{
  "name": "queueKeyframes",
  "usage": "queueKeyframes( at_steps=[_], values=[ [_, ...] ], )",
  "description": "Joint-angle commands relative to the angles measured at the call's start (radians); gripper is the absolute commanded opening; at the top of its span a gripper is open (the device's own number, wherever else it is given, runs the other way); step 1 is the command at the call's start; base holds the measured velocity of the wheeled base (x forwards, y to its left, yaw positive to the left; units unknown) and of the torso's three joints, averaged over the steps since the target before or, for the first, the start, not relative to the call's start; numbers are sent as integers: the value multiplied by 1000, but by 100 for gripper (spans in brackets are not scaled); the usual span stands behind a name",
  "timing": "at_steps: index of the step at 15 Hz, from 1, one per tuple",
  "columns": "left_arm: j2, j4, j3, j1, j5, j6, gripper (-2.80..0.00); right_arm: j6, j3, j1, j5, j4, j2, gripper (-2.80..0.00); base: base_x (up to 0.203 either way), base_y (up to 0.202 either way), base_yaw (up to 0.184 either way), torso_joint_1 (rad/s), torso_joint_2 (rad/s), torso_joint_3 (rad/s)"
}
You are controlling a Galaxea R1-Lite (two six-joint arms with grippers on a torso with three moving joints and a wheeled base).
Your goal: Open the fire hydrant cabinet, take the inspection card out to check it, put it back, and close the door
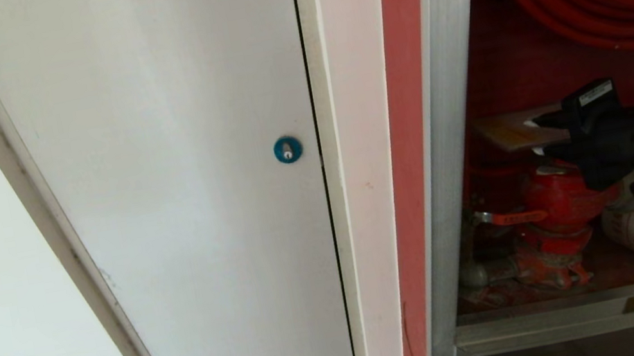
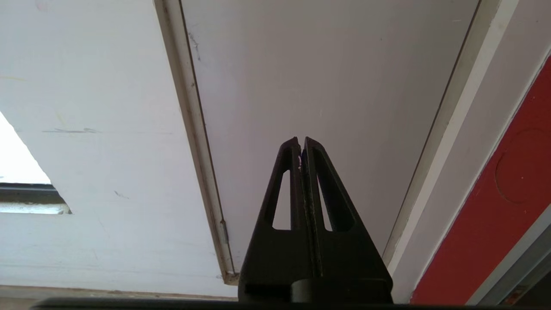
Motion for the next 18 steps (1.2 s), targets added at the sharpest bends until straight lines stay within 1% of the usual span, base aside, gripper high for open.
queueKeyframes(
  at_steps=[1,5,7,9,11,12,13,15,16,17,18],
  values=[
    [0,0,0,0,1,0,-280,7,0,0,1,-1,-4,-280,0,0,0,0,0,0],
    [1,0,0,0,1,0,-280,8,2,1,8,8,-31,-280,0,0,0,0,0,0],
    [0,0,0,0,1,0,-280,7,2,2,13,44,-70,-280,0,0,0,0,0,0],
    [0,0,0,0,1,0,-280,4,4,2,50,87,-156,-280,0,0,0,0,0,0],
    [0,0,0,0,1,0,-280,-9,5,5,123,158,-261,-280,0,0,0,0,0,0],
    [1,0,0,0,1,0,-280,-32,0,12,158,217,-317,-280,0,0,0,0,0,0],
    [1,0,0,0,1,0,-280,-65,-14,21,191,308,-380,-280,0,0,0,0,0,0],
    [0,0,0,0,1,0,-280,-144,-87,32,235,552,-472,-280,0,0,0,0,0,0],
    [0,0,0,0,1,0,-280,-194,-126,35,244,652,-513,-280,0,0,0,0,0,0],
    [0,0,0,0,1,0,-280,-256,-143,36,248,714,-557,-280,0,0,0,0,0,0],
    [0,0,0,0,1,0,-280,-320,-150,36,250,748,-611,-280,0,0,0,0,0,0]
  ],
)
